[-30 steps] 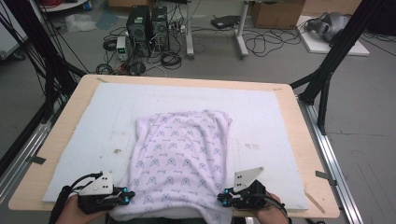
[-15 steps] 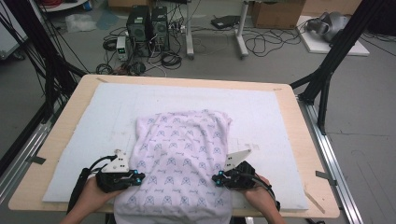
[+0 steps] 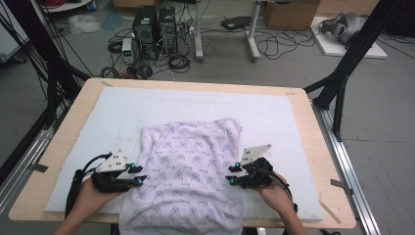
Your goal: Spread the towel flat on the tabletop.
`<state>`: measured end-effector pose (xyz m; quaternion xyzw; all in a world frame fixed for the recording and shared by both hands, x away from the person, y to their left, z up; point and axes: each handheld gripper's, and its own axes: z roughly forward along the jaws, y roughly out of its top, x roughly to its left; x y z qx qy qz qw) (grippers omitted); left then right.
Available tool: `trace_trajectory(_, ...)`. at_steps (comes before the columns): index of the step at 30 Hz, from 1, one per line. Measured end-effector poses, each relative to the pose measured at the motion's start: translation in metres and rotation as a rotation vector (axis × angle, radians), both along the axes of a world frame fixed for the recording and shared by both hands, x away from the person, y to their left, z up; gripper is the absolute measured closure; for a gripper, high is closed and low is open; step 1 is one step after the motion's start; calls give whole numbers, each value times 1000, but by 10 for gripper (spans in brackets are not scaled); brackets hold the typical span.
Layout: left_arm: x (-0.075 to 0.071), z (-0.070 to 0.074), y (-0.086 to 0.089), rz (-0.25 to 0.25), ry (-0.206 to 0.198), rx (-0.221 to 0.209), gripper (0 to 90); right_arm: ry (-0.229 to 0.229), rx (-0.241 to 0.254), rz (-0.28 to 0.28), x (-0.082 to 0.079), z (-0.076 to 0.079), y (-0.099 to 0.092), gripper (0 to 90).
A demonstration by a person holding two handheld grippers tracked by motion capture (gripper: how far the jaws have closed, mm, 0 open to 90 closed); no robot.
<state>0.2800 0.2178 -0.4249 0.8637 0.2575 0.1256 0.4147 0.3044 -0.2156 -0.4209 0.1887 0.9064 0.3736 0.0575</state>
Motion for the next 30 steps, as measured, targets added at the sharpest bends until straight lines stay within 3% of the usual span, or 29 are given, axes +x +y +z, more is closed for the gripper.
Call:
trace_trajectory(3, 16, -9, -7, 13, 36, 26, 570, -8, -51, -10, 14, -8, 5, 599)
trace_trajectory(5, 21, -17, -10, 2, 53, 41, 673, 15, -86, -2, 17, -13, 8, 668)
trace_trajectory(6, 20, -18, -10, -1, 46, 21, 738, 18, -63, 2, 18, -14, 7, 789)
trace_trajectory(7, 21, -18, -10, -7, 52, 21, 859, 26, -56, 27, 17, -14, 7, 870)
trace_trajectory(10, 18, -15, -9, -14, 62, 32, 881, 40, -51, 49, 15, -13, 5, 885)
trace_trajectory(13, 9, -11, -4, -24, 54, 9, 883, 44, -16, 48, 8, -9, -1, 885)
trace_trajectory(15, -6, -7, 1, -46, 50, -1, 883, 37, 5, 61, -5, -5, -7, 886)
trace_trajectory(19, -36, -3, 5, -97, 50, -13, 881, 69, 21, 128, -36, -5, -13, 885)
trace_trajectory(21, -40, -1, 6, -100, 38, -16, 839, 68, 12, 150, -45, -4, -12, 865)
trace_trajectory(23, -31, 6, 6, -71, 27, -16, 709, 39, 26, 119, -41, 4, -12, 780)
trace_trajectory(25, -20, 10, 5, -53, 9, -28, 679, 8, 40, 75, -27, 15, -11, 690)
trace_trajectory(26, -7, 15, 3, -26, -1, -37, 659, -5, 42, 59, -23, 18, -10, 662)
trace_trajectory(28, 9, 18, 0, -9, -11, -37, 651, -38, 34, 21, 0, 25, -7, 627)
trace_trajectory(30, 31, 19, -5, 11, -1, -37, 638, -32, 22, -24, 24, 25, -3, 585)
